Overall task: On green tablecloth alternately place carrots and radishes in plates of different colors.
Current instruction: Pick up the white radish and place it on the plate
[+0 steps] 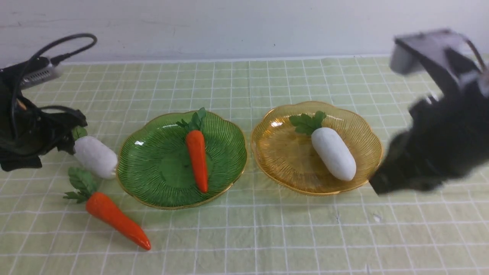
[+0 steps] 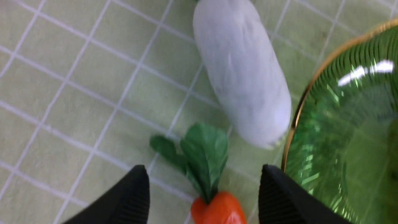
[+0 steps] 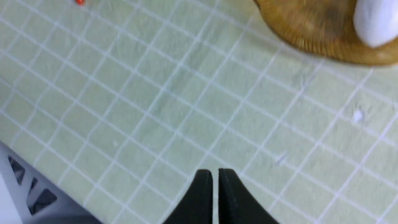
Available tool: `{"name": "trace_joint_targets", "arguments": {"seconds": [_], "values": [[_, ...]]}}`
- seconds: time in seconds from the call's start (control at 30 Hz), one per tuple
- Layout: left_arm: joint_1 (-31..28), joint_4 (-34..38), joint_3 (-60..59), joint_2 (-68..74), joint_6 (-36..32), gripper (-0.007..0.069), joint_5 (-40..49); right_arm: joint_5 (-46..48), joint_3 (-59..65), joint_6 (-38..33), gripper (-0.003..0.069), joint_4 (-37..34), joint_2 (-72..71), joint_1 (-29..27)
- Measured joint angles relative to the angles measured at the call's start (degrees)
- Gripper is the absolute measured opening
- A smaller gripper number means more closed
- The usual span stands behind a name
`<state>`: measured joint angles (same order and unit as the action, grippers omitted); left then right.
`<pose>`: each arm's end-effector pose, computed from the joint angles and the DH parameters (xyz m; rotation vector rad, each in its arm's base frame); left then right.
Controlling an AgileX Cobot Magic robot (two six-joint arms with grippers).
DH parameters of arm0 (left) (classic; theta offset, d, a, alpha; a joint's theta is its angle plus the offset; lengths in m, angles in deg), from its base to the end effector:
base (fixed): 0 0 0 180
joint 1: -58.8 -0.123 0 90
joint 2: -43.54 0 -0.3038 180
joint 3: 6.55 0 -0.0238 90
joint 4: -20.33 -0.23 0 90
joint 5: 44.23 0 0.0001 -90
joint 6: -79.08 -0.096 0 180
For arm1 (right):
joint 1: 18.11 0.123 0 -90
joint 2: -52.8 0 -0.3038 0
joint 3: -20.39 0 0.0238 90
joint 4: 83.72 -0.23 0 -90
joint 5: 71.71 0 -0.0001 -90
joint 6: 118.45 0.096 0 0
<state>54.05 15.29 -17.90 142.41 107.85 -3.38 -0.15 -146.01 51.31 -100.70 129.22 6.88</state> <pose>0.3158 0.0318 0.2822 -0.6937 2.5395 -0.0451 0.1600 0.1039 0.3549 -0.7891 2.7117 0.4767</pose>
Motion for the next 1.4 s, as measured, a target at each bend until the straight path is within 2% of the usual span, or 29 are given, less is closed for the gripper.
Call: {"name": "trace_joint_targets", "arguments": {"seconds": [0.23,0.5,0.77,1.07,1.27,1.4], "values": [[-0.7,5.0,10.1,11.2,0.3,0.0437,-0.9,-4.8,18.2,-0.2,0.0015,0.4,-20.1,0.0],[-0.7,7.2,13.6,18.5,0.4,0.0437,-1.8,-4.2,23.8,0.3,0.0015,1.8,-35.8,0.0],[-0.7,6.3,13.8,20.8,0.4,0.0437,-6.3,-3.4,23.9,2.4,0.0015,4.7,-37.5,0.0],[-0.7,8.7,14.9,25.0,0.5,0.0445,-9.7,-3.7,23.9,3.1,0.0015,4.7,-37.5,0.0],[-0.7,8.7,15.4,25.1,0.4,0.0412,-9.7,-3.7,23.9,4.8,0.0015,4.7,-37.5,0.0],[-0.7,7.5,18.5,25.7,-2.5,0.0412,-5.5,-3.7,24.0,5.1,0.0015,4.6,-37.5,0.0]]}}
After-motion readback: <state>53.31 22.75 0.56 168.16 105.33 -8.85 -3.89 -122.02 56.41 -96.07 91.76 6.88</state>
